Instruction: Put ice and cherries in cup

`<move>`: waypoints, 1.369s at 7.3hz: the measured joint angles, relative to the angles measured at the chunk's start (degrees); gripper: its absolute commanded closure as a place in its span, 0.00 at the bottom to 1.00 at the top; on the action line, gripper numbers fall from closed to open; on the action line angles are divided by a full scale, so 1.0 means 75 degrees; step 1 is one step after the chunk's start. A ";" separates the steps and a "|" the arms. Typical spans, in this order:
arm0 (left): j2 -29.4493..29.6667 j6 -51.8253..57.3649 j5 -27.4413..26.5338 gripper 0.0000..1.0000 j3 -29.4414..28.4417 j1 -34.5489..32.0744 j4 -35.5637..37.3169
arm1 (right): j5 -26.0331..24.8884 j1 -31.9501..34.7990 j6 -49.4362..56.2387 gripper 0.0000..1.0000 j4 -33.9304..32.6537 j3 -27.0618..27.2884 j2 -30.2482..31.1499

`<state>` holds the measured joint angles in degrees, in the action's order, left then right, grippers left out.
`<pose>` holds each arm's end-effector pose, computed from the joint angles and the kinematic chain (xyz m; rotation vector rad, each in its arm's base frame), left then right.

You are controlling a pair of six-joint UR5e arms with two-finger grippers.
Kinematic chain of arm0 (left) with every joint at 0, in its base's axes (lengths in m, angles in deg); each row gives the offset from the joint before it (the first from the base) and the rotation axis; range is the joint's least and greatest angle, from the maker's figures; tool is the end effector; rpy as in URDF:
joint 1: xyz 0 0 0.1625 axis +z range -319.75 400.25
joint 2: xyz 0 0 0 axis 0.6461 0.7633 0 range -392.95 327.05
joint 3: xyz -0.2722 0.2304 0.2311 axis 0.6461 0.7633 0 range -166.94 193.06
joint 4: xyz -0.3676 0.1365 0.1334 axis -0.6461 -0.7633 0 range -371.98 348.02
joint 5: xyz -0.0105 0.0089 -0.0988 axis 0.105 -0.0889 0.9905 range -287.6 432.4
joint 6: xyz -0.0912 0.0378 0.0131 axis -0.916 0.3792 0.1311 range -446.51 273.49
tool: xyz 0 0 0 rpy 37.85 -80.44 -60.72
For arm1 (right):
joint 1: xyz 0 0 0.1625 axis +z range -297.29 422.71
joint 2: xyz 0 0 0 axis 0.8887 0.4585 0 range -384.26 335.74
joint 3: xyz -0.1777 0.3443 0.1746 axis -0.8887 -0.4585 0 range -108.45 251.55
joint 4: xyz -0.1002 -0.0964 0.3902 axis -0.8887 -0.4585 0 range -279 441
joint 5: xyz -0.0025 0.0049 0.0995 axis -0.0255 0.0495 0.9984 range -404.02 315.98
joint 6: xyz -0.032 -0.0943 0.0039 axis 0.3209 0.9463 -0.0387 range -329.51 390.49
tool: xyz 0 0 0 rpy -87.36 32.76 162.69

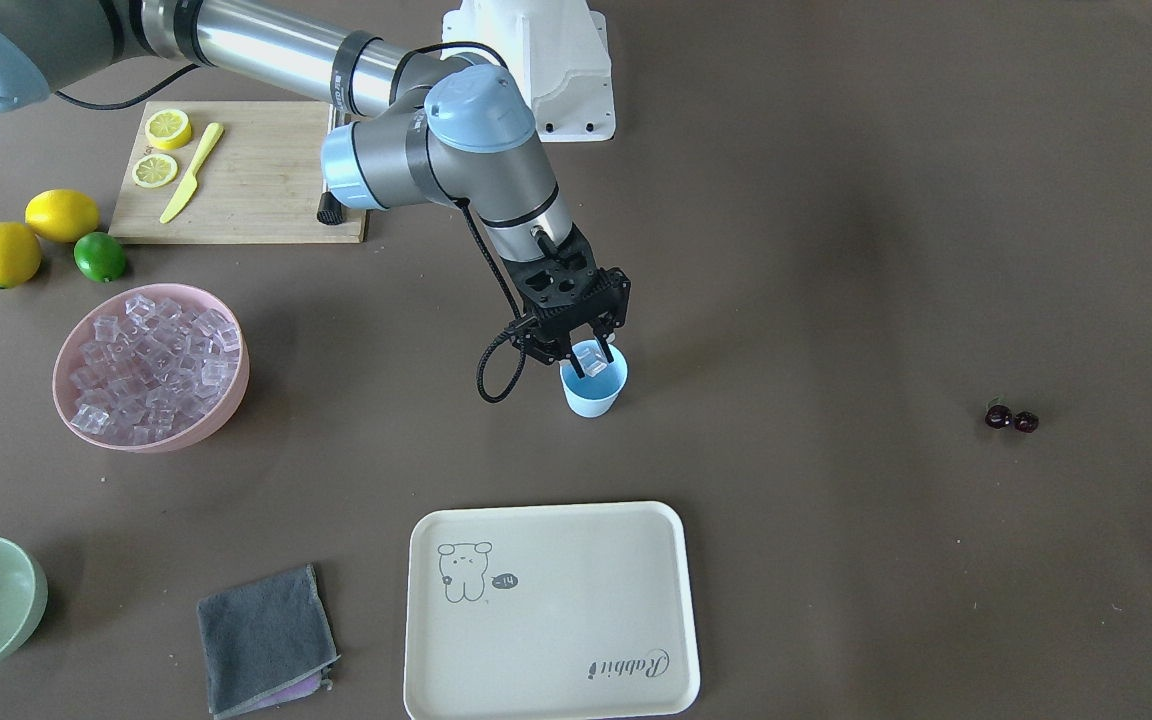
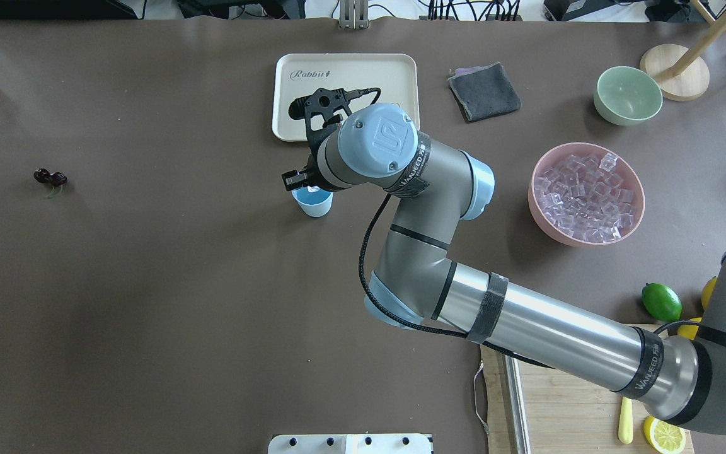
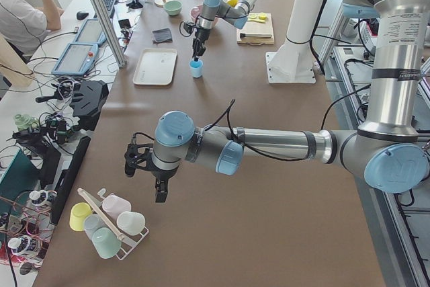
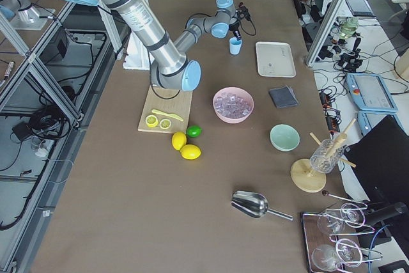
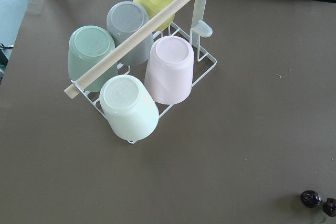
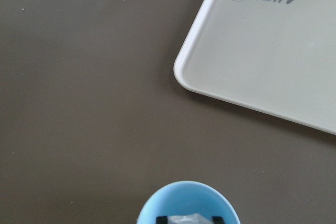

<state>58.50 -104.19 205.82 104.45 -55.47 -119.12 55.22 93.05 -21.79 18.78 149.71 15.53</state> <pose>-0.1164 -0.5118 0.6018 0.2525 0.7821 -0.2532 -0.6005 -0.4874 0.1396 0.5271 -1.0363 -0.2070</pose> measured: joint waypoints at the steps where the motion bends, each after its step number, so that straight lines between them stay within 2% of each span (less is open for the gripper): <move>1: -0.0007 -0.0005 0.0000 0.02 0.0008 0.0000 0.0000 | 0.0000 -0.0014 0.0011 0.00 0.0090 0.0005 0.0030; 3: 0.0027 -0.0016 0.0000 0.02 0.0002 0.0017 0.0000 | 0.0004 0.0078 0.0012 0.00 0.0138 0.0301 0.0140; 7: -0.0005 -0.0031 0.0011 0.02 0.0111 0.0026 -0.0010 | 0.0145 0.0941 0.0042 0.00 0.0034 0.2108 0.1723; 10: -0.0015 -0.0015 -0.0004 0.02 0.0117 0.0023 -0.0012 | 0.0418 0.1547 -0.0063 0.00 -0.0709 0.2733 0.2370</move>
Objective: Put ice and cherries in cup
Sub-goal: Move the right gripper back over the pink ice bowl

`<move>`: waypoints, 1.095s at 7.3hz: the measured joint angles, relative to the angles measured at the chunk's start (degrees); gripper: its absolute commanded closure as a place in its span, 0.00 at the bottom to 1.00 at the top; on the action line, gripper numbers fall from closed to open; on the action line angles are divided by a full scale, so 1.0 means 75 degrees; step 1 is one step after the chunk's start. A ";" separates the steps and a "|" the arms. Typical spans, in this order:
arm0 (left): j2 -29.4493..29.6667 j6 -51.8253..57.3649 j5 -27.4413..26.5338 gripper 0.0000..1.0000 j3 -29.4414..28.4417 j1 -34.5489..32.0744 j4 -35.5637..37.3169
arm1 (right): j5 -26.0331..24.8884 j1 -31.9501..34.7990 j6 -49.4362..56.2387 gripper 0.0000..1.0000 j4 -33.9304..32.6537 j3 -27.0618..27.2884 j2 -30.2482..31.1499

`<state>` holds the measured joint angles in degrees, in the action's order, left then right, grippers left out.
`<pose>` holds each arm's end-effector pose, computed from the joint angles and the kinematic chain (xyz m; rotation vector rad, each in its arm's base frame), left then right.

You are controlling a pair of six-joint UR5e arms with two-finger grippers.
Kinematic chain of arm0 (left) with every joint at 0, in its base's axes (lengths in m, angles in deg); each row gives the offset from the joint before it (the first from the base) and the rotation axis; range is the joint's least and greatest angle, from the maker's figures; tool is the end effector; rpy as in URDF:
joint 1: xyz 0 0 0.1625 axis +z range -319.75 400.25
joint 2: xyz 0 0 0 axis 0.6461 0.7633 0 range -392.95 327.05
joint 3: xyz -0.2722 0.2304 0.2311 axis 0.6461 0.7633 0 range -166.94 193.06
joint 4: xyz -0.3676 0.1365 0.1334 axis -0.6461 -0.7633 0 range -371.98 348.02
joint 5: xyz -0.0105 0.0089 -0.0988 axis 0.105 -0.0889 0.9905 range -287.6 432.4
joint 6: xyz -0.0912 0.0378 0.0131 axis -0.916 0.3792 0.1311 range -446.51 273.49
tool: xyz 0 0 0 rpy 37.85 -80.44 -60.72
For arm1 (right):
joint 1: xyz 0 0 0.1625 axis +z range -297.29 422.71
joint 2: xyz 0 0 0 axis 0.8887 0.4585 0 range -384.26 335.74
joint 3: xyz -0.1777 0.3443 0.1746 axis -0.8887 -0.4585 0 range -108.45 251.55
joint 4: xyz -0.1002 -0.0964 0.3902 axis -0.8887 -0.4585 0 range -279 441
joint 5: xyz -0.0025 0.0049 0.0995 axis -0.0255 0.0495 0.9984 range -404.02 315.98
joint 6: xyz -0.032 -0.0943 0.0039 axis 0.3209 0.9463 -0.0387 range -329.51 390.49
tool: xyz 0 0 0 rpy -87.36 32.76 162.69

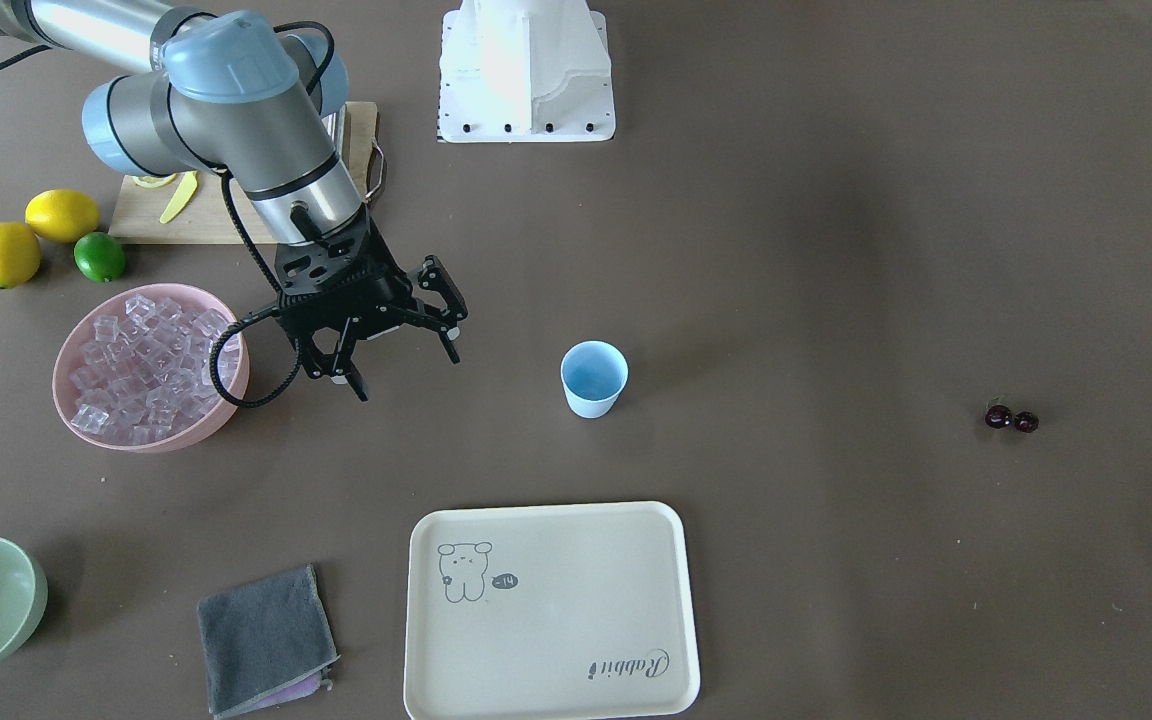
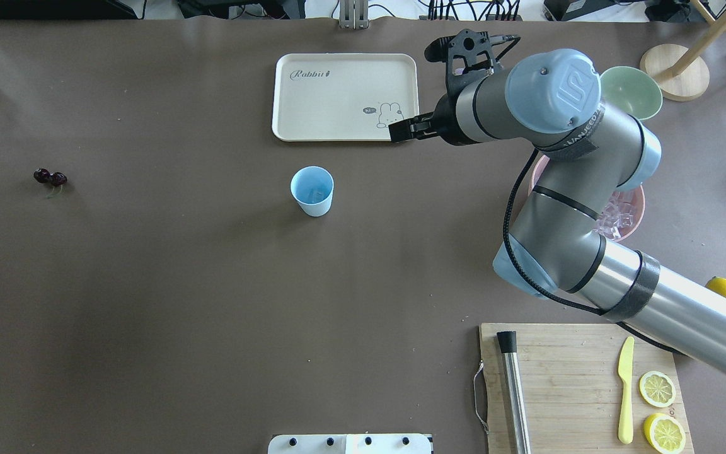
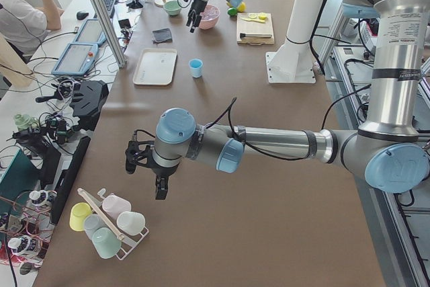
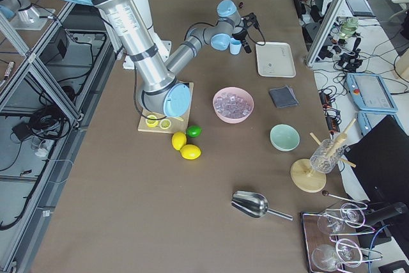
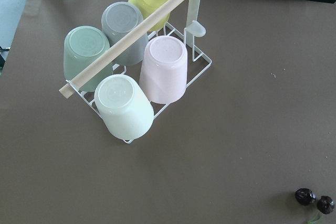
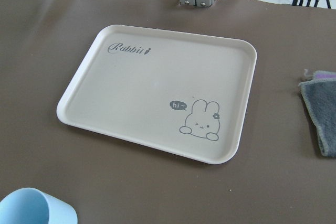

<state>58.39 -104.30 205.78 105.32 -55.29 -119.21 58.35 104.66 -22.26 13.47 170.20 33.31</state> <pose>-0.1148 -0.5115 0.5949 0.2647 0.7828 -0.2463 -0.4124 -0.5212 0.2176 0.5550 -0.9737 -0.0464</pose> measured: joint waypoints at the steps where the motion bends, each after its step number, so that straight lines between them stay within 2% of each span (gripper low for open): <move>1: 0.0011 0.0009 -0.0013 0.02 0.0054 0.0000 0.0000 | 0.0416 0.0360 -0.0129 0.00 -0.0441 0.0290 0.0190; 2: 0.0026 0.0023 -0.0026 0.02 0.0101 0.0000 -0.0003 | 0.0848 0.0762 -0.0204 0.00 -0.0910 0.0619 0.0460; 4: 0.0020 0.0013 -0.0048 0.02 0.0150 0.0000 -0.0215 | 0.1122 0.1171 -0.0254 0.00 -0.1255 0.1097 0.1339; 8: -0.0281 -0.0007 -0.0059 0.02 0.0174 0.0000 -0.0940 | 0.0533 0.1360 -0.0566 0.00 -0.1300 0.1239 0.2664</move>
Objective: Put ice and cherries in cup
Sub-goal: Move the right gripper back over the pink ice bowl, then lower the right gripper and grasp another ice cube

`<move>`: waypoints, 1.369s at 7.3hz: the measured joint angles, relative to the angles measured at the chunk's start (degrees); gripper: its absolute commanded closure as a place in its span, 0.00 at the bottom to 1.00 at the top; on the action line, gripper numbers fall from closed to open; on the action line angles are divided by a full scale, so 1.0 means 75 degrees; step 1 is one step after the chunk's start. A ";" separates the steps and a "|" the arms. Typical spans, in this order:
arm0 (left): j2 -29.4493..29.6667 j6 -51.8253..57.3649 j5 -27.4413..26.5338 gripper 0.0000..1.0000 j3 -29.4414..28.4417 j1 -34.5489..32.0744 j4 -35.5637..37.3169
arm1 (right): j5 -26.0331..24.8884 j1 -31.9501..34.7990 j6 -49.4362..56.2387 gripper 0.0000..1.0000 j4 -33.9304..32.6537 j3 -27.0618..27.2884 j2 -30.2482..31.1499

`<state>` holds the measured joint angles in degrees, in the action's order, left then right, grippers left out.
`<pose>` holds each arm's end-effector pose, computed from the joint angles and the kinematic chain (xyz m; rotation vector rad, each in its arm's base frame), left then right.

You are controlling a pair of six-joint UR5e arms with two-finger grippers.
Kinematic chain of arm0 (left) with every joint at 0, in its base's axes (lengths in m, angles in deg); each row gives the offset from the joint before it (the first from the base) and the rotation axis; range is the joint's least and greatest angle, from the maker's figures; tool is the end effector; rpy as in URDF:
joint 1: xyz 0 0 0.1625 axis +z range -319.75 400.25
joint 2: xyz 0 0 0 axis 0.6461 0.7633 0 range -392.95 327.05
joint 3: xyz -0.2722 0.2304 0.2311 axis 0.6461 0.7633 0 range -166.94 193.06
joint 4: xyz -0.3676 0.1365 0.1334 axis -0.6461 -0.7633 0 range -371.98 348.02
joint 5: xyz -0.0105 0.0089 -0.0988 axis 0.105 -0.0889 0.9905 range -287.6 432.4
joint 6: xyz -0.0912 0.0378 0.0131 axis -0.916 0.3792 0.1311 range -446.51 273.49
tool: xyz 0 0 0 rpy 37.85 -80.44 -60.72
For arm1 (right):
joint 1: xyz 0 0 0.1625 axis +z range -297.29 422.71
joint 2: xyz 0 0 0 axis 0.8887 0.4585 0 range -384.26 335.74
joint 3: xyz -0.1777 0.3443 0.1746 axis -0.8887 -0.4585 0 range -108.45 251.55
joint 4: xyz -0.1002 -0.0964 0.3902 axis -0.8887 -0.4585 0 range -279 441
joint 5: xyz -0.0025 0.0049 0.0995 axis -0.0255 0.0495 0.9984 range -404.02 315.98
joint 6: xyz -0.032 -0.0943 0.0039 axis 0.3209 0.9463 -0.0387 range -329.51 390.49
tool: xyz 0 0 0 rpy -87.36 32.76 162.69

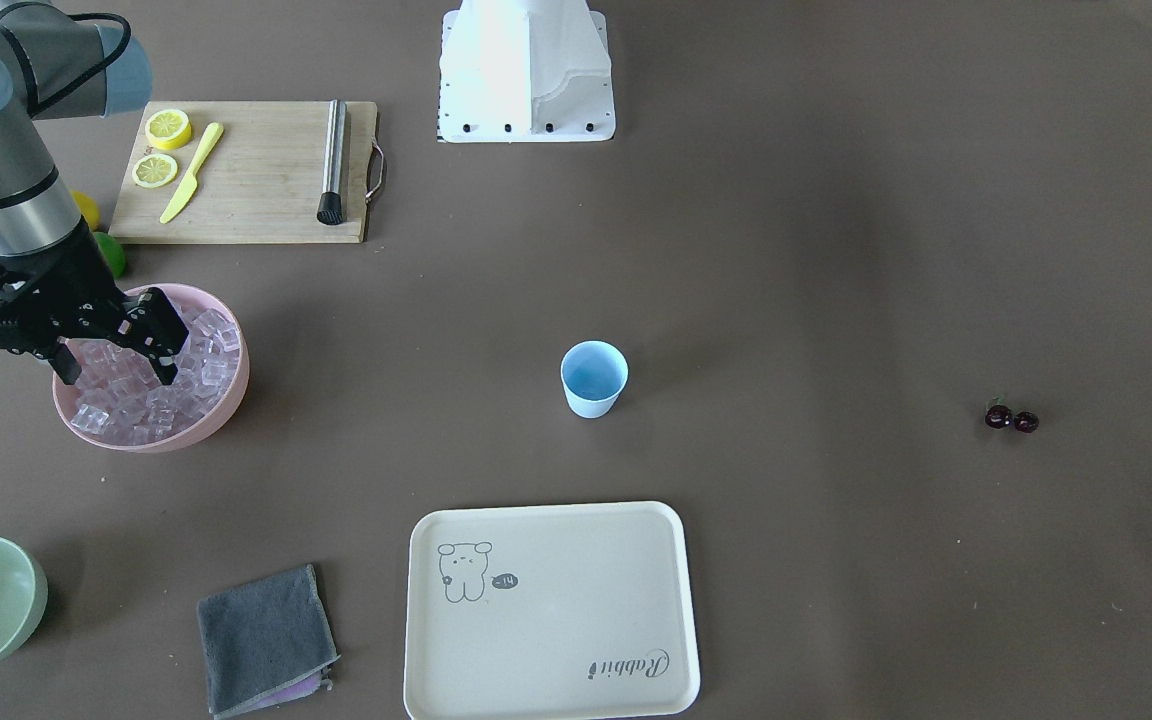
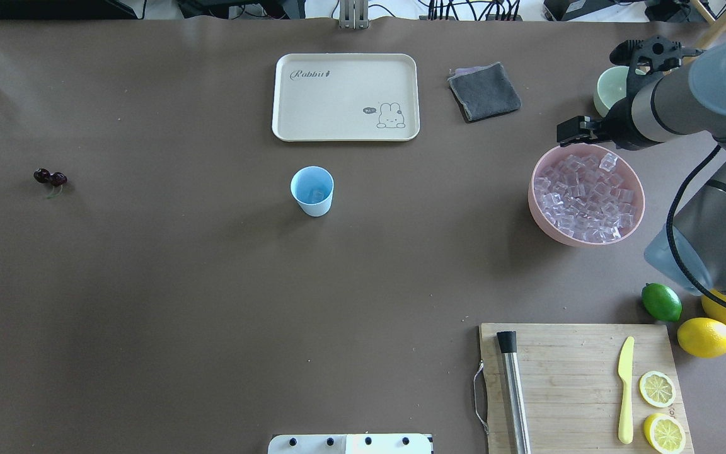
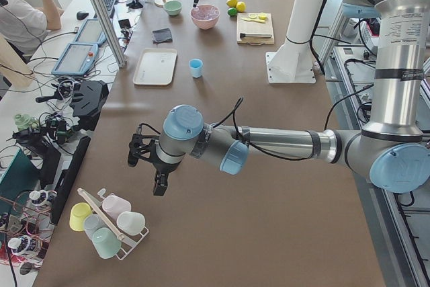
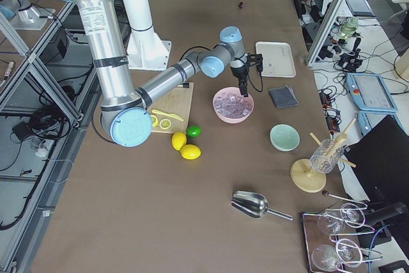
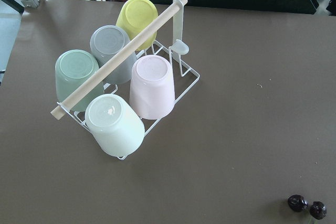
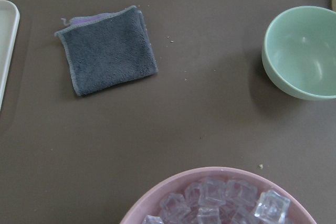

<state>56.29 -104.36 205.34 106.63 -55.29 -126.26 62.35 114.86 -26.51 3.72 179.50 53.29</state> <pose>-0.1142 -0.4993 0.5877 0.3691 0.7797 -0.2056 -0.2655 -0.5131 0.3807 0.3058 -0.7354 0.2090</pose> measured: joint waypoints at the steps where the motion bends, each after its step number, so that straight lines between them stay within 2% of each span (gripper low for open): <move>1: -0.0025 0.0002 0.0000 0.02 0.0002 0.0002 -0.0067 | -0.0274 -0.0009 -0.0521 0.01 0.0002 -0.0013 0.0103; 3: -0.0016 0.0013 -0.0006 0.02 0.0004 0.0010 -0.0099 | -0.0912 -0.0168 -0.1708 0.02 0.0001 -0.0089 0.0131; 4: 0.0004 0.0020 -0.0006 0.02 0.0004 0.0011 -0.0102 | -0.1359 -0.0413 -0.2197 0.12 -0.0005 -0.0194 0.0098; 5: 0.0023 0.0023 -0.0007 0.02 0.0004 0.0012 -0.0103 | -0.1700 -0.0627 -0.2507 0.18 -0.0010 -0.0292 0.0083; 10: -0.0009 0.0024 -0.0015 0.02 0.0000 0.0012 -0.0201 | -0.2177 -0.0865 -0.2829 0.19 -0.0020 -0.0626 0.0155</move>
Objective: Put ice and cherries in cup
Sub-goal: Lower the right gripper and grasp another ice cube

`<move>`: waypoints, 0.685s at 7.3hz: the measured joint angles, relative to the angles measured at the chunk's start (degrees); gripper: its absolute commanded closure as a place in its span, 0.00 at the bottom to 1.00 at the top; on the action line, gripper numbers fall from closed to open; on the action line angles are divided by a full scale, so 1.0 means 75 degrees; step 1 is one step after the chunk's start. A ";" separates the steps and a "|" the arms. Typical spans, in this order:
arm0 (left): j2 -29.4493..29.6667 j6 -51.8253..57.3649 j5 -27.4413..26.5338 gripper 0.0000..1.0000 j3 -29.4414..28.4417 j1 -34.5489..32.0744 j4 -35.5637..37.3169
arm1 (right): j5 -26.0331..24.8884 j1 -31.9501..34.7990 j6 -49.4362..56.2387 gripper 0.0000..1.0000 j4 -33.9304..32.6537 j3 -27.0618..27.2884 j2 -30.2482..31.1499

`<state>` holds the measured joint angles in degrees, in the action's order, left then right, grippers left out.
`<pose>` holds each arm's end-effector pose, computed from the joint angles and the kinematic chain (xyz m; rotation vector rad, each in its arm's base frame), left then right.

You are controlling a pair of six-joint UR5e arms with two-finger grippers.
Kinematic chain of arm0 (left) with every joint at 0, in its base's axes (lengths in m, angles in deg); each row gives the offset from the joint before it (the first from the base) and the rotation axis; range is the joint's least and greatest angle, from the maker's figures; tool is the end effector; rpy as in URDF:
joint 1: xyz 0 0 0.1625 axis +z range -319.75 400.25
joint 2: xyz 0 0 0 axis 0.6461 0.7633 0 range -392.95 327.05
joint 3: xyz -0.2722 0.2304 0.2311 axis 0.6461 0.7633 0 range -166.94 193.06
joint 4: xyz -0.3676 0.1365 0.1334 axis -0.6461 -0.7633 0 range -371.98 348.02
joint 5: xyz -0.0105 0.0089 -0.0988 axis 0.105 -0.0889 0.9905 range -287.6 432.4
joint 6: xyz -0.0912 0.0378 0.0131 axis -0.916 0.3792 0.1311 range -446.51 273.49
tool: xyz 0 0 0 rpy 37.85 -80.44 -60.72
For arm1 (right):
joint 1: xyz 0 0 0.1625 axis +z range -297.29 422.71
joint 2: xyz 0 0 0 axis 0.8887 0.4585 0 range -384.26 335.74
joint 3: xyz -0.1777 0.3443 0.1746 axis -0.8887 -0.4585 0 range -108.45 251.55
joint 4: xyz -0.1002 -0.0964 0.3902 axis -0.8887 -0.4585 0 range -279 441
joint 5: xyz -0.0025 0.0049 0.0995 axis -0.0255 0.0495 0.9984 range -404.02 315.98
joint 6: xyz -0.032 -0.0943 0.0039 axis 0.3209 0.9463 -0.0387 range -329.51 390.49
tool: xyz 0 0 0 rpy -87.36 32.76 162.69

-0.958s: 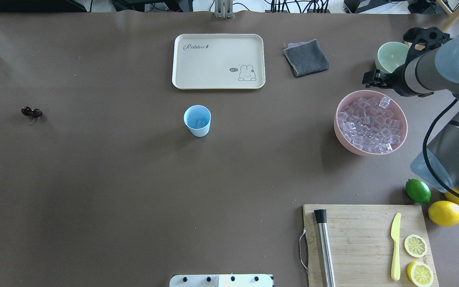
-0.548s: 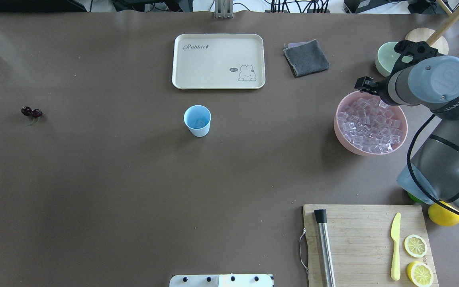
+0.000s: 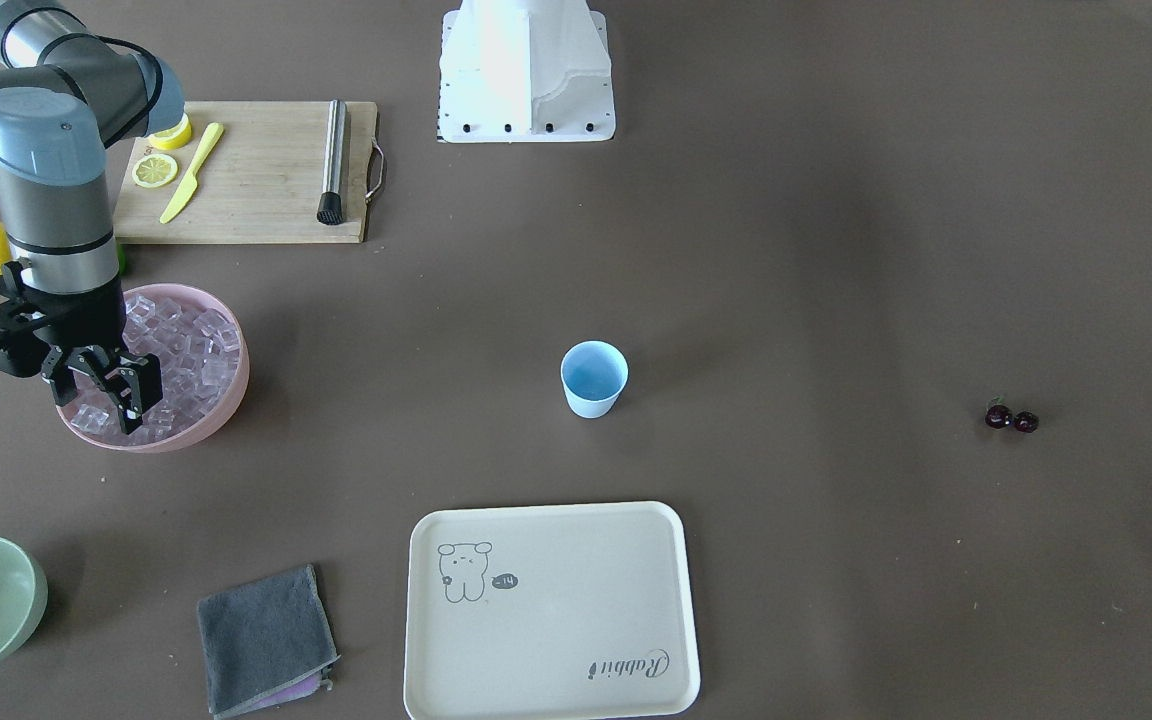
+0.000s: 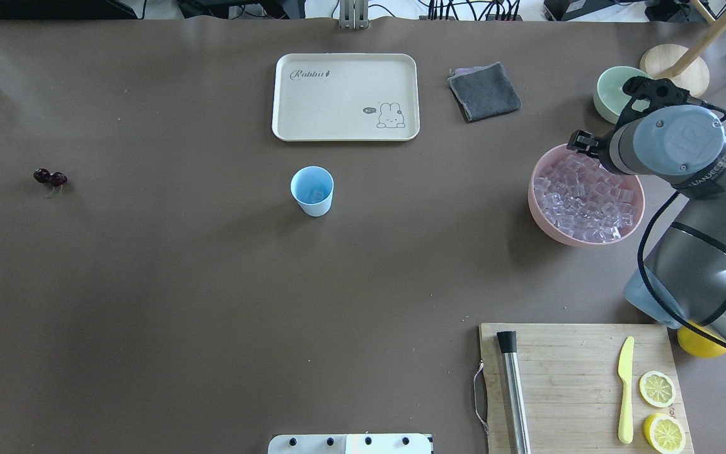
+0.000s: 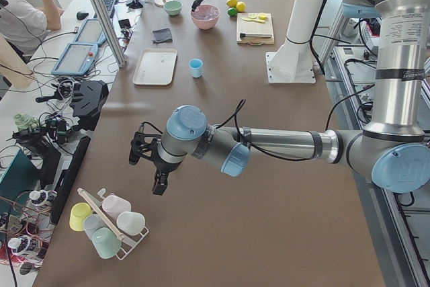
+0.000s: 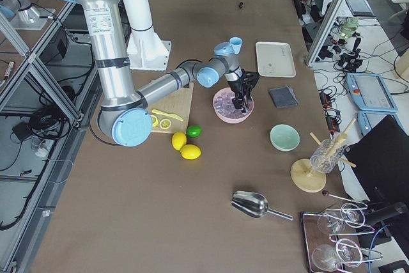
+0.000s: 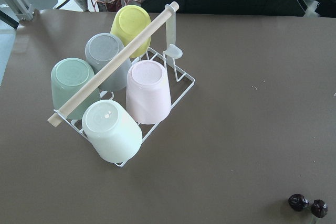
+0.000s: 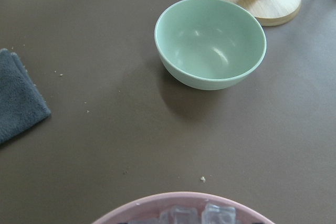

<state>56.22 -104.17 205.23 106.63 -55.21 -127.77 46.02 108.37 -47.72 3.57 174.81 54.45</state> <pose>-0.1136 -0.4995 0.5852 0.3940 0.7781 -0.1917 -0.3098 -0.5077 0.4356 0.3153 -0.5765 0.5699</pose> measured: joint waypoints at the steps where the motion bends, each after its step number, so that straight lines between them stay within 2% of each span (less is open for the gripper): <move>1: -0.0017 0.0000 -0.0002 0.02 -0.0008 0.0000 -0.0019 | -0.0010 -0.0022 -0.0010 0.22 0.0000 -0.0017 0.0003; 5: -0.0070 0.0000 -0.0001 0.02 -0.0007 0.0000 -0.0065 | -0.0016 -0.0043 -0.0188 0.22 -0.0003 -0.0027 0.0126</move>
<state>55.69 -104.17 205.23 106.58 -55.21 -128.26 45.90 108.04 -49.13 3.54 174.60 55.39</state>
